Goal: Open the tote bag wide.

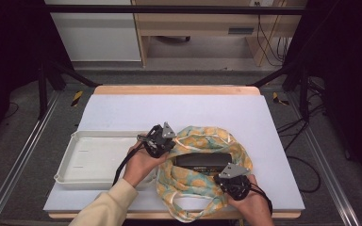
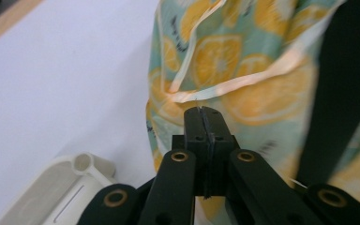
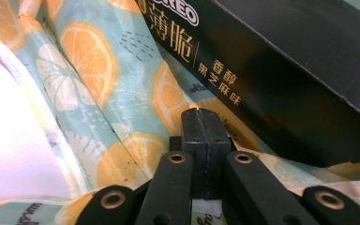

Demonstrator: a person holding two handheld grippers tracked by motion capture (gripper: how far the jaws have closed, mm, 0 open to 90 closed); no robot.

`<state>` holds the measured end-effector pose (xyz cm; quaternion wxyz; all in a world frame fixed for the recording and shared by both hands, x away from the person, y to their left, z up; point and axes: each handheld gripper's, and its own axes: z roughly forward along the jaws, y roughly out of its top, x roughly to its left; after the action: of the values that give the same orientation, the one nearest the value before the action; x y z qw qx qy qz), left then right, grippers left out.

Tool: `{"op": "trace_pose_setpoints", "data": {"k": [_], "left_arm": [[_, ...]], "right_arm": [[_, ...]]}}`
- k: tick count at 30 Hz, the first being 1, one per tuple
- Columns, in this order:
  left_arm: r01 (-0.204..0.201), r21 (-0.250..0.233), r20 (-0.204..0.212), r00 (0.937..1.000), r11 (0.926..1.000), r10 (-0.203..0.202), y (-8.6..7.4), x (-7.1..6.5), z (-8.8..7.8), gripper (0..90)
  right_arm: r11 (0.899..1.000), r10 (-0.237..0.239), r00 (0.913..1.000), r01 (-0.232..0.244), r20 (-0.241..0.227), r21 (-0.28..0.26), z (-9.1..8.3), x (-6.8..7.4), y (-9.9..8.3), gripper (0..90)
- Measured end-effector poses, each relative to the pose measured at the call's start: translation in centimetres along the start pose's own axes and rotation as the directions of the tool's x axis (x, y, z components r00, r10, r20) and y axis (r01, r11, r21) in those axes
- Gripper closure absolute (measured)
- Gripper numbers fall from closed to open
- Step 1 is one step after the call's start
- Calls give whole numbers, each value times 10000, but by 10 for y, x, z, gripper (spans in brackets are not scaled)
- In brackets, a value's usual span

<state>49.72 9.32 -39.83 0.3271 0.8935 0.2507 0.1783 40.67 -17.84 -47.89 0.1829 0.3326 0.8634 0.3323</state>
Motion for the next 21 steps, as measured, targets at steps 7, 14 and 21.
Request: {"op": "trace_pose_setpoints", "data": {"k": [7, 14, 21], "left_arm": [[-544, -442, 935, 9939, 9975, 584, 3, -29, -20, 900], [-468, 307, 719, 9964, 9984, 445, 3, -23, 7, 900], [35, 973, 125, 9999, 9953, -48, -2, -2, 32, 900]], "right_arm": [[9999, 124, 9999, -124, -44, -54, 0, -1, -1, 900], [9999, 108, 9999, -108, -27, -58, 0, -1, -1, 900], [9999, 71, 10000, -71, -39, -87, 0, -1, -1, 900]]}}
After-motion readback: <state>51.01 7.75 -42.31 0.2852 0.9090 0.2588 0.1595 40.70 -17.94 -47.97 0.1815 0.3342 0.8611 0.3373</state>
